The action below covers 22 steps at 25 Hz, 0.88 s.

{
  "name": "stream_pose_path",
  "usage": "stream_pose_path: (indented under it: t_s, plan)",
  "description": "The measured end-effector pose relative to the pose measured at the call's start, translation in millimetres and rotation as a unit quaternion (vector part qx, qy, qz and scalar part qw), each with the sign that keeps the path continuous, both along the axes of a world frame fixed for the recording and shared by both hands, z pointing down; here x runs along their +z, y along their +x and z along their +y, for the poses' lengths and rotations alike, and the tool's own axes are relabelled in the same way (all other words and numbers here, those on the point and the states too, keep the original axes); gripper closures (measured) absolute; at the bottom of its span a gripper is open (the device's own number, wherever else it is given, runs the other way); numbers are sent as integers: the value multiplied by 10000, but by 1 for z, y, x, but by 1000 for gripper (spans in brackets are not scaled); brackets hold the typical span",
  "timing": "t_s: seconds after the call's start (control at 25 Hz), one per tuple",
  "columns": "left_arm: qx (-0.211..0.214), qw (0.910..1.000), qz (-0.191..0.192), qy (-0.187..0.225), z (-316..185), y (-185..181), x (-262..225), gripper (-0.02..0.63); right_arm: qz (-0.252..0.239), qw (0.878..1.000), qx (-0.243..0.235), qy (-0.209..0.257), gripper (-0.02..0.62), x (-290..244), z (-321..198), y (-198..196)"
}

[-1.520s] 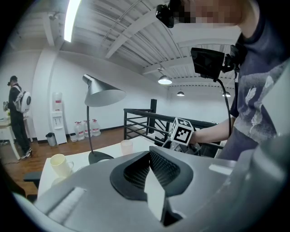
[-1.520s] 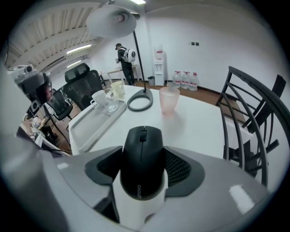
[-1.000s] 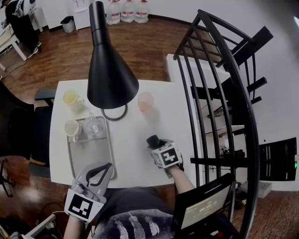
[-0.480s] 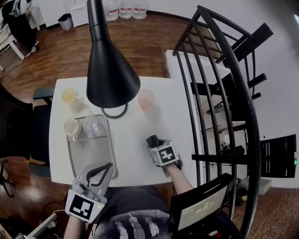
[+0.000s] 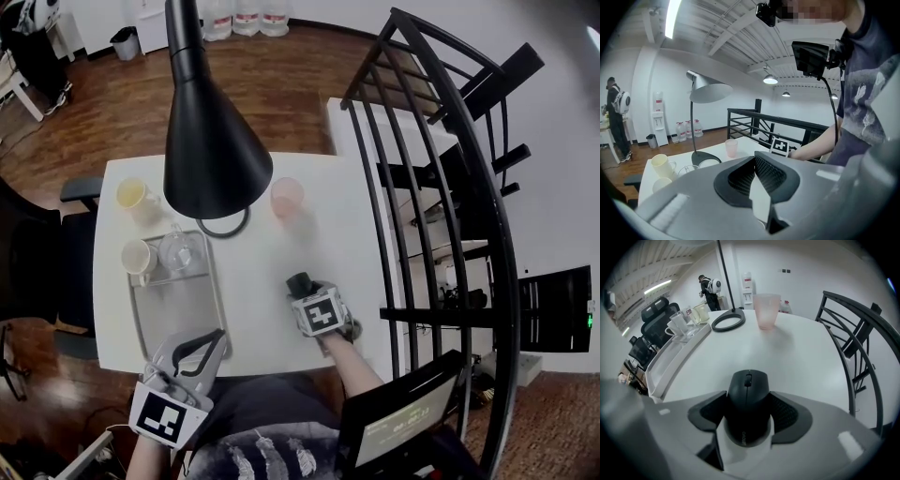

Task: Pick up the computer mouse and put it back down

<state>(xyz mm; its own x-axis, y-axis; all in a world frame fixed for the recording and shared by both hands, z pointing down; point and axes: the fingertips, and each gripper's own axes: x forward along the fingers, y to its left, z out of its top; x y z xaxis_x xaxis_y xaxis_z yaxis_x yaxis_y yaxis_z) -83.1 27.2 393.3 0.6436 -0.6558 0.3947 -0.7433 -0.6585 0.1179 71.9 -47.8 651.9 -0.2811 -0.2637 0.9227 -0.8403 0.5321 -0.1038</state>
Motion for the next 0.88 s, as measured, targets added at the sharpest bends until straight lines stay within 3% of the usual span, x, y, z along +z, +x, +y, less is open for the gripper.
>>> stream_pose_path:
  t_s: [0.28,0.32,0.36,0.56,0.68,0.76,0.8,0.88]
  plan:
    - [-77,9999,7,114,1,-1,-8,591,74,9997,73,219,296,-1,1,5]
    - [-84,9999,-8,121,2,-2,-9,591,54,9997,90,225,196,-2,1,6]
    - [-98,9999,-17,121,3,-3,-8,591,34,9997,88,244,163,-4,0,7]
    - [-131,9998,-73,124,8,-5,-8,591,-218,9986,-48,487,163,-32,-7,7]
    - [-75,9996,-61,249,10,0,-13,591,-839,9936,88,744,163,-74,-11,4]
    - [-110,9995,-1,282,9,1,-16,591,-1607,9821,111,977,163,-113,-15,-7]
    - [-136,9995,21,283,8,0,-18,591,-2151,9707,90,1068,163,-135,-17,-16]
    - [-159,9995,42,281,7,0,-19,591,-3376,9344,82,1136,163,-181,-18,-32]
